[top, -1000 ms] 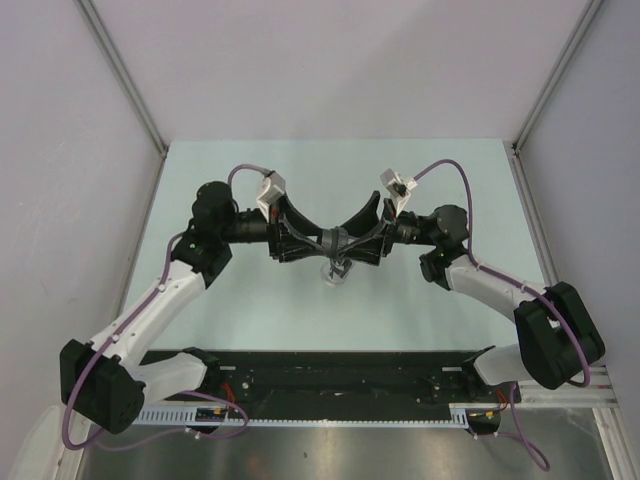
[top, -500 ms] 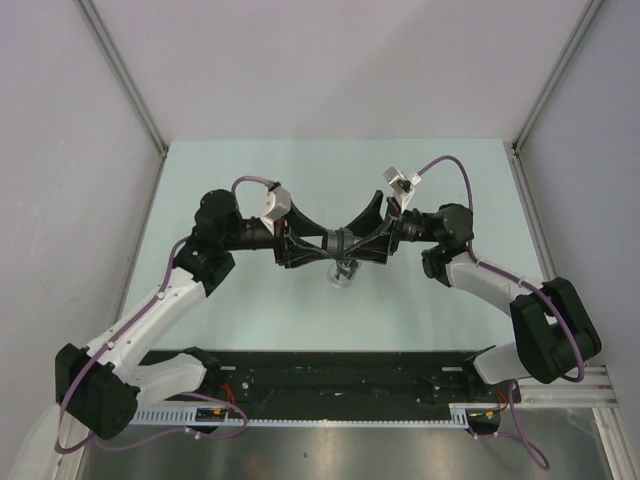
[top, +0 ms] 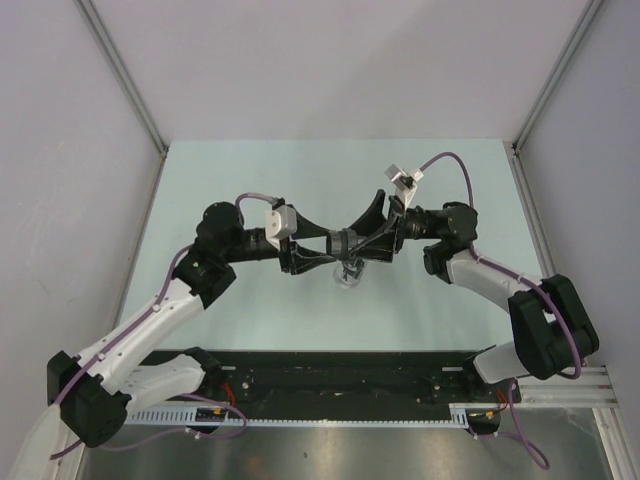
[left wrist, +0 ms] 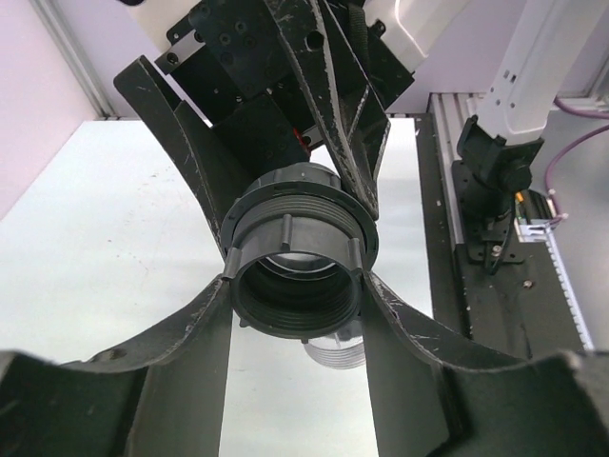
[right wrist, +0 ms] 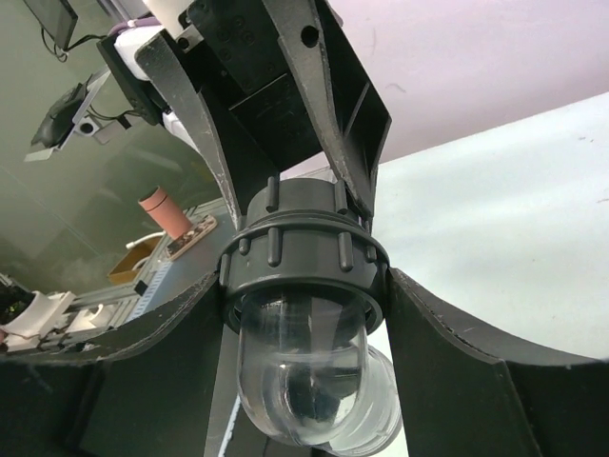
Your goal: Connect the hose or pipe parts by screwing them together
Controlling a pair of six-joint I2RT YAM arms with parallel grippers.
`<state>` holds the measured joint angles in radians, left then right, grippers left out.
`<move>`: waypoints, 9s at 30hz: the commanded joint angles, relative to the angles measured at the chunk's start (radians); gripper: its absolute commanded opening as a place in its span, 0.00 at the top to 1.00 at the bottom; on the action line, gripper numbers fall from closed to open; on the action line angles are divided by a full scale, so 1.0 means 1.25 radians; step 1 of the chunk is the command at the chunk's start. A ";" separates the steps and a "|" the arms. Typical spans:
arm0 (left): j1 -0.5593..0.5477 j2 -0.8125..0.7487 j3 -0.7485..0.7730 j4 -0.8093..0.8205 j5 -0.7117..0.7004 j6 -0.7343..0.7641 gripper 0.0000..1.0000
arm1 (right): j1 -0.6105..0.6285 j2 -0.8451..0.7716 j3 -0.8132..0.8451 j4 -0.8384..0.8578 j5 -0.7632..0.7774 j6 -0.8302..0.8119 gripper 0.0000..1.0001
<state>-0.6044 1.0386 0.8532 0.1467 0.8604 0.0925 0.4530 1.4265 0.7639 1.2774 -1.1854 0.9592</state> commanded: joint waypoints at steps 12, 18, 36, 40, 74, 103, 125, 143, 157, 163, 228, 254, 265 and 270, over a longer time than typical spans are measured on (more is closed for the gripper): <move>-0.103 0.032 -0.033 -0.007 -0.175 0.277 1.00 | 0.068 0.028 0.074 0.122 0.055 0.125 1.00; -0.114 0.032 -0.033 -0.007 -0.218 0.316 1.00 | 0.073 0.043 0.074 0.105 0.044 0.133 1.00; -0.183 0.020 -0.046 -0.051 -0.356 0.490 1.00 | 0.086 0.092 0.074 0.080 0.014 0.168 1.00; -0.196 0.023 -0.040 -0.051 -0.379 0.509 1.00 | 0.087 0.097 0.074 0.081 0.007 0.182 1.00; -0.321 0.054 -0.066 0.019 -0.660 0.634 1.00 | 0.057 0.146 0.074 0.183 0.040 0.324 1.00; -0.321 -0.015 -0.109 0.016 -0.686 0.540 0.30 | 0.011 0.146 0.074 0.192 0.043 0.321 1.00; -0.320 -0.114 -0.113 -0.030 -0.712 0.419 0.25 | -0.022 0.158 0.074 0.204 0.051 0.321 1.00; -0.306 -0.124 -0.022 -0.060 -0.745 0.332 0.20 | -0.032 0.173 0.074 0.213 0.052 0.327 1.00; -0.195 -0.139 0.034 -0.111 -0.667 -0.210 0.21 | -0.058 0.151 0.074 0.151 0.044 0.189 1.00; 0.073 -0.138 0.038 -0.141 -0.388 -0.577 0.28 | -0.065 0.085 0.074 -0.062 0.057 -0.078 1.00; 0.119 -0.079 -0.125 0.200 -0.002 -0.341 1.00 | 0.044 0.129 0.066 0.220 0.200 0.119 1.00; -0.040 -0.072 -0.184 0.170 -0.334 0.699 1.00 | 0.028 0.167 0.098 0.227 0.089 0.322 1.00; -0.066 -0.202 -0.235 0.166 -0.400 0.616 0.00 | -0.024 0.146 0.102 0.229 0.100 0.299 1.00; -0.066 -0.302 -0.240 0.154 -0.473 0.360 0.00 | -0.065 0.118 0.102 0.209 0.087 0.237 1.00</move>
<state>-0.6907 0.7383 0.5526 0.3264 0.3710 0.8154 0.4072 1.6402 0.8505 1.3014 -1.0554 1.3228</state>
